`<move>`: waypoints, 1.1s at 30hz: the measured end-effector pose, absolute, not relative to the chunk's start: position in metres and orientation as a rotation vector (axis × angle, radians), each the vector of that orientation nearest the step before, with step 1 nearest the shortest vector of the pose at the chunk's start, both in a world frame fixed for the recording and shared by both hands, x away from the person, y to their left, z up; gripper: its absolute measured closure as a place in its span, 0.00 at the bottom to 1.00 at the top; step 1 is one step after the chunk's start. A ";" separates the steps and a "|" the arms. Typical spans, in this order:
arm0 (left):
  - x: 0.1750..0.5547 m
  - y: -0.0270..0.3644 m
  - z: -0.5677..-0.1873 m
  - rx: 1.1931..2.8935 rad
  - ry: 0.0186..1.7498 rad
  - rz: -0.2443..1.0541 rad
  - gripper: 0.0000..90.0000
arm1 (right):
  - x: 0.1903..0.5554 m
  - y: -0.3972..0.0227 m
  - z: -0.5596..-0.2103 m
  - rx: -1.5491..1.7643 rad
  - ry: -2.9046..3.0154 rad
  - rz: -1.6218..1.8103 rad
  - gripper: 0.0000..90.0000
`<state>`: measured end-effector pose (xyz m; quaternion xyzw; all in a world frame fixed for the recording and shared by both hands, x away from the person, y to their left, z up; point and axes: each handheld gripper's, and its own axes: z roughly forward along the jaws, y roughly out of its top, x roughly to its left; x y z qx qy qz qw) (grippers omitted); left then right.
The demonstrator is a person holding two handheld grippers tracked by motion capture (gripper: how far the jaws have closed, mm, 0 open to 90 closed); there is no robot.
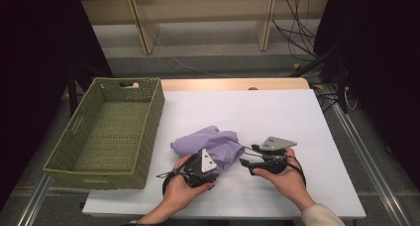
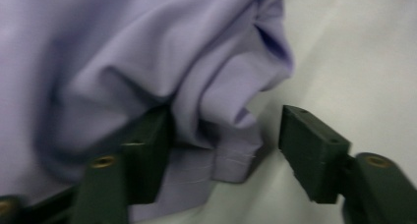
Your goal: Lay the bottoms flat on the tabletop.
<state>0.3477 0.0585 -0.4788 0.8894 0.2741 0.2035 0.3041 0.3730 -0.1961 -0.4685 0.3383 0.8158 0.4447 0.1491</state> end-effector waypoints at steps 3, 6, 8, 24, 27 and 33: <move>0.351 0.060 -0.479 2.357 0.743 0.552 0.64 | 0.380 -0.189 -0.470 0.995 2.359 1.249 0.44; 0.352 0.061 -0.480 2.365 0.749 0.528 0.72 | 0.387 -0.184 -0.474 0.996 2.366 1.227 0.49; 0.353 0.061 -0.479 2.376 0.750 0.513 0.77 | 0.391 -0.182 -0.475 1.008 2.372 1.203 0.57; 0.348 0.054 -0.469 2.331 0.709 0.363 0.95 | 0.406 -0.193 -0.471 1.069 2.407 1.105 1.00; 0.343 0.050 -0.463 2.312 0.646 0.365 0.89 | 0.409 -0.202 -0.469 1.098 2.378 1.087 1.00; 0.342 0.057 -0.449 2.230 0.621 0.433 0.69 | 0.417 -0.225 -0.468 1.154 2.320 1.030 1.00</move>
